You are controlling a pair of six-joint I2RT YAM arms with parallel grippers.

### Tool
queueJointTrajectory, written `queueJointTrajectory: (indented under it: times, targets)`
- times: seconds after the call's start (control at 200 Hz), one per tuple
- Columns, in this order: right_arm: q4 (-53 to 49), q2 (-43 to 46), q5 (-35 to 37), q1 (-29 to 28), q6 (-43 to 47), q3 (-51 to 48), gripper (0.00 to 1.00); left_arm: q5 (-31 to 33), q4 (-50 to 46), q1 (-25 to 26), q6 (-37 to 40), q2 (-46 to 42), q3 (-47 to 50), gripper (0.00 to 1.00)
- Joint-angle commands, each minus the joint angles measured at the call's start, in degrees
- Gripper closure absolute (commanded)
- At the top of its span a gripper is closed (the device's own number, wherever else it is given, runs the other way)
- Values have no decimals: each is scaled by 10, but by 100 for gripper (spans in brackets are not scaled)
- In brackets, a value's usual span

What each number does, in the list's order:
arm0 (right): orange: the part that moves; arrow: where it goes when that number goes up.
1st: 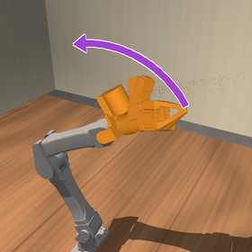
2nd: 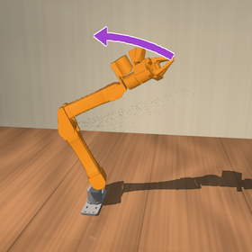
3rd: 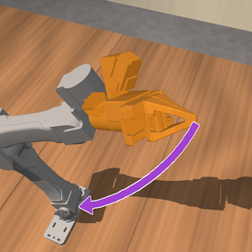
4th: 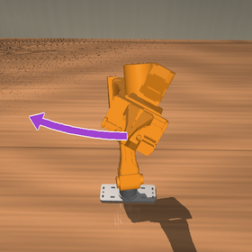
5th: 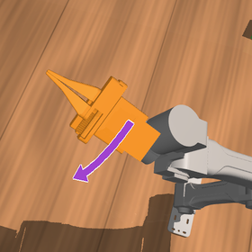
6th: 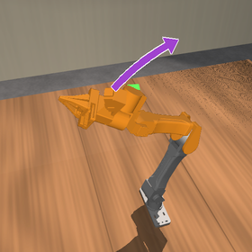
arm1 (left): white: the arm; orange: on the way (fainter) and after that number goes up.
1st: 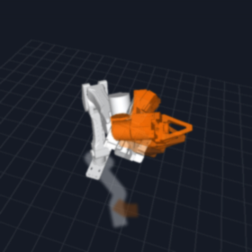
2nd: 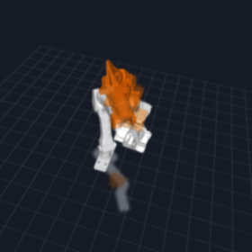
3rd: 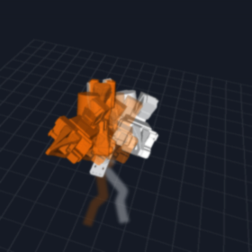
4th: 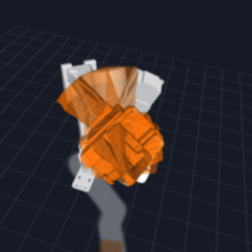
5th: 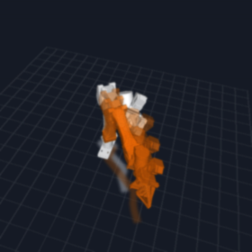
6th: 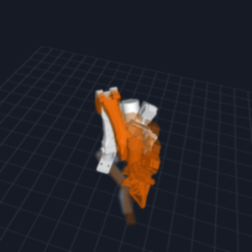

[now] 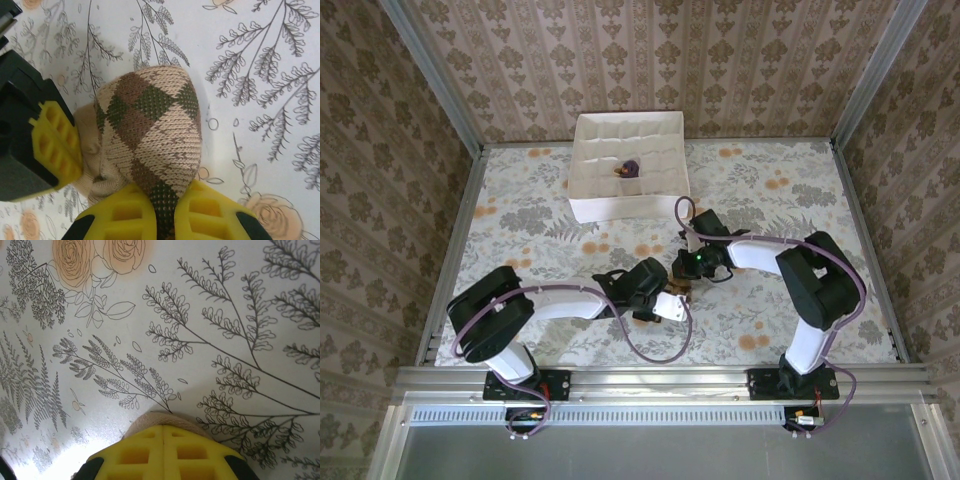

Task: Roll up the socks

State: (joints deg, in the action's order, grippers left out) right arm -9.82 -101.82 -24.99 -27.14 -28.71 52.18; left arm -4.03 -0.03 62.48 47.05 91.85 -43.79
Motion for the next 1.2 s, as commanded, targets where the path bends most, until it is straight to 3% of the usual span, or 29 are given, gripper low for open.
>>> queueJointTrajectory:
  times: [0.0, 0.265, 0.37, 0.46, 0.57, 0.83, 1.01, 1.195]
  targets:
    - [-33, -56, 77, 14, -4, -8, 100, -111, -147, 3, -44, 2, -9, 100]
    - [10, -42, 44, 14, 1, -19, 100, -345, -259, -91, -100, 96, -119, 100]
    - [46, -12, 19, 14, 10, -30, 100, -402, -327, -119, -100, 149, -178, 100]
    - [58, 27, 19, 14, 24, -36, 92, -436, -394, -139, -98, 200, -231, 100]
    - [31, 91, 61, 15, 54, -38, 76, -432, -455, -155, -99, 245, -281, 100]
    - [-53, 294, 196, 34, 117, -95, 57, -421, -474, -175, -139, 273, -320, 100]
    - [-79, 387, 244, 42, 104, -155, 53, -417, -450, -177, -147, 275, -319, 100]
    - [-97, 469, 204, 50, 61, -190, 54, -392, -427, -167, -133, 260, -302, 100]
